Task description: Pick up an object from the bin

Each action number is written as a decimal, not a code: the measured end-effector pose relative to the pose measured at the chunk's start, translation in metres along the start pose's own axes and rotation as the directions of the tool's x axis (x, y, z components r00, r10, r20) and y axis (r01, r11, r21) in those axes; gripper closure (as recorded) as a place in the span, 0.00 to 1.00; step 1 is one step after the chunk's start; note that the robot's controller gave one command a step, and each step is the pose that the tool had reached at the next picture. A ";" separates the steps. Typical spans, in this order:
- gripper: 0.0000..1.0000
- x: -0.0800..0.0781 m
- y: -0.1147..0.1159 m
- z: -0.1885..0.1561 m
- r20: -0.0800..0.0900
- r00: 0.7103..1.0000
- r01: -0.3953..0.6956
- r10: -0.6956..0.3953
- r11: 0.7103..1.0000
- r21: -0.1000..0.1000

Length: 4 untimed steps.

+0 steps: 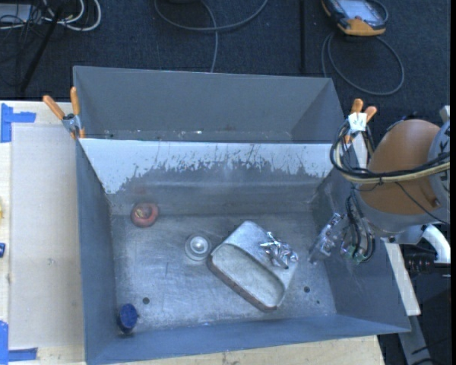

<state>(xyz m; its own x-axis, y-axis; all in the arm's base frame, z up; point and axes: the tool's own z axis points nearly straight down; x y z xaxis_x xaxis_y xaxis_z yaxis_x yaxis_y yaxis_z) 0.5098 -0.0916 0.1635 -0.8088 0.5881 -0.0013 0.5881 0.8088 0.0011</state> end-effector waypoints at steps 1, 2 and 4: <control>0.00 0.000 0.000 0.001 -0.002 1.000 0.003 -0.003 1.000 0.003; 0.00 0.029 0.030 0.016 -0.004 0.967 0.253 -0.253 0.967 0.001; 1.00 0.017 0.038 0.087 -0.001 0.987 0.158 -0.158 0.987 0.001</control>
Offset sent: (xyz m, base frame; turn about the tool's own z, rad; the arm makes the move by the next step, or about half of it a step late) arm 0.0000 0.0000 0.0000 0.0000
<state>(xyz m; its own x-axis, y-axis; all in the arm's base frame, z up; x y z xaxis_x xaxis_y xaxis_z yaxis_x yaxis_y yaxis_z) 0.5183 -0.0506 0.0762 -0.8916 0.4528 -0.0002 0.4528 0.8916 0.0001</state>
